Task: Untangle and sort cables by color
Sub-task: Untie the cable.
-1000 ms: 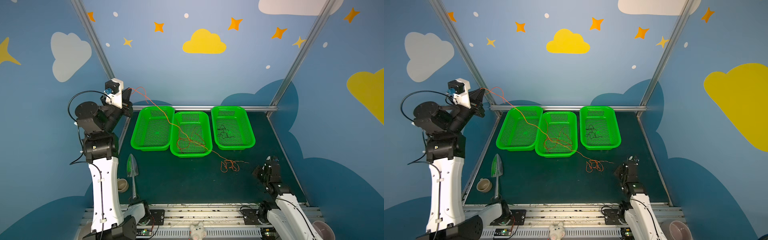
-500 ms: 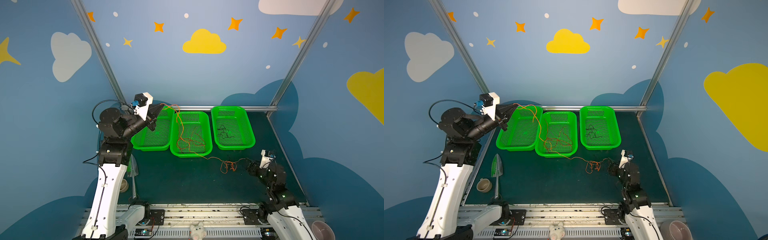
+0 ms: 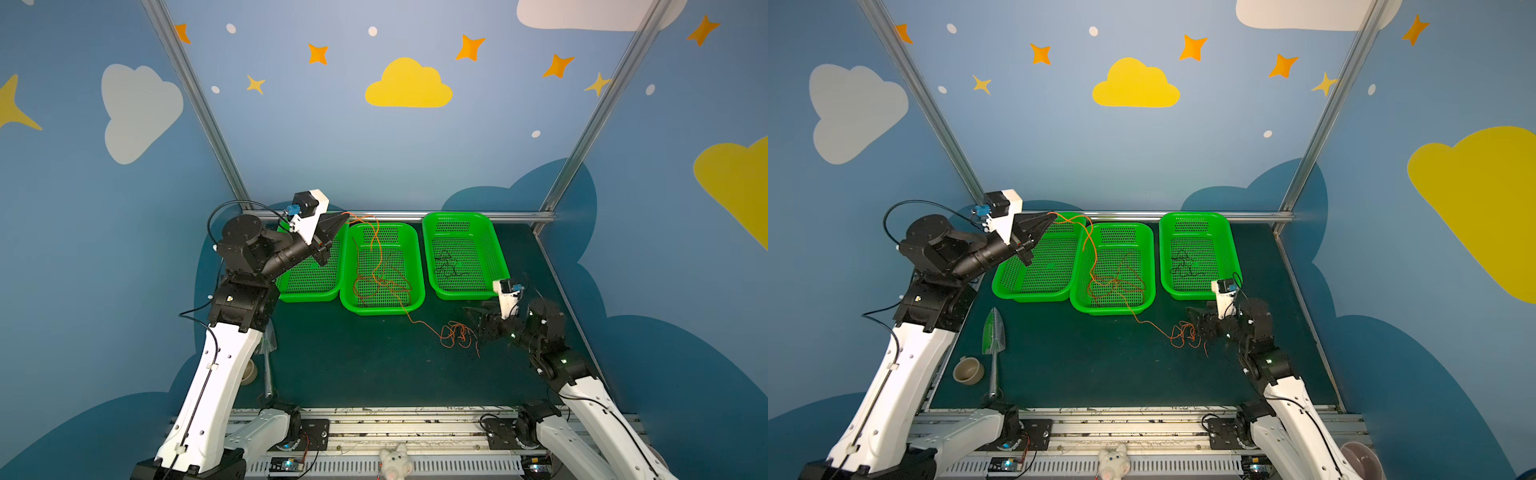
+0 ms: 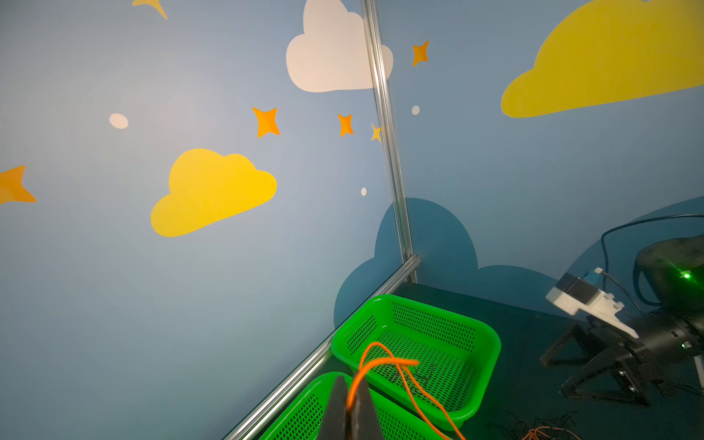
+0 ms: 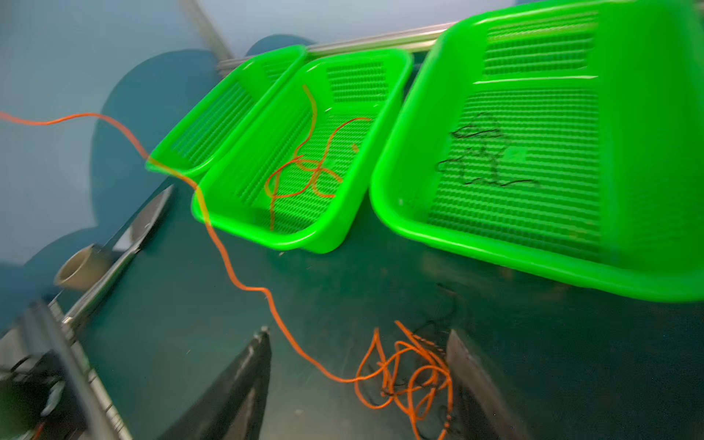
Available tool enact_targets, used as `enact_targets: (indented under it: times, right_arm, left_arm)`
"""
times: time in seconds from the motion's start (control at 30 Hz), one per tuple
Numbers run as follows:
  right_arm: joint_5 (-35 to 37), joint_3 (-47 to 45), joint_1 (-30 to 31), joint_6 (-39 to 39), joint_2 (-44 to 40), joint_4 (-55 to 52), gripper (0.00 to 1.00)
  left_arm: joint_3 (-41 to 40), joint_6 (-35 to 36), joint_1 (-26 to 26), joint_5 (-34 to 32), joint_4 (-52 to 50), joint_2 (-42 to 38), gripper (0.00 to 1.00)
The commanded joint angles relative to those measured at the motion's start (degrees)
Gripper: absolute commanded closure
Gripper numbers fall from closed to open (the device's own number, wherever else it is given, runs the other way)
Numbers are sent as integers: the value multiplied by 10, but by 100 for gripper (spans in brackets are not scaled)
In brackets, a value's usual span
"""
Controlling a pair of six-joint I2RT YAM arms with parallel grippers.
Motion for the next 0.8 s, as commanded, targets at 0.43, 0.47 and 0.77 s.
enact_targets:
  times: [0.43,0.47,0.77]
  right_arm:
    - [-44,152,153,-139,325,54,25]
    - [-52,161,154,-142,339,49,25]
    - [-97,213,187,-149,453,67,34]
  left_arm:
    - [62,35,-60,-19,-15,30,97]
    - [64,37,-63,-21,-16,31,97]
    - [84,47,-74,-27,-20,45,97]
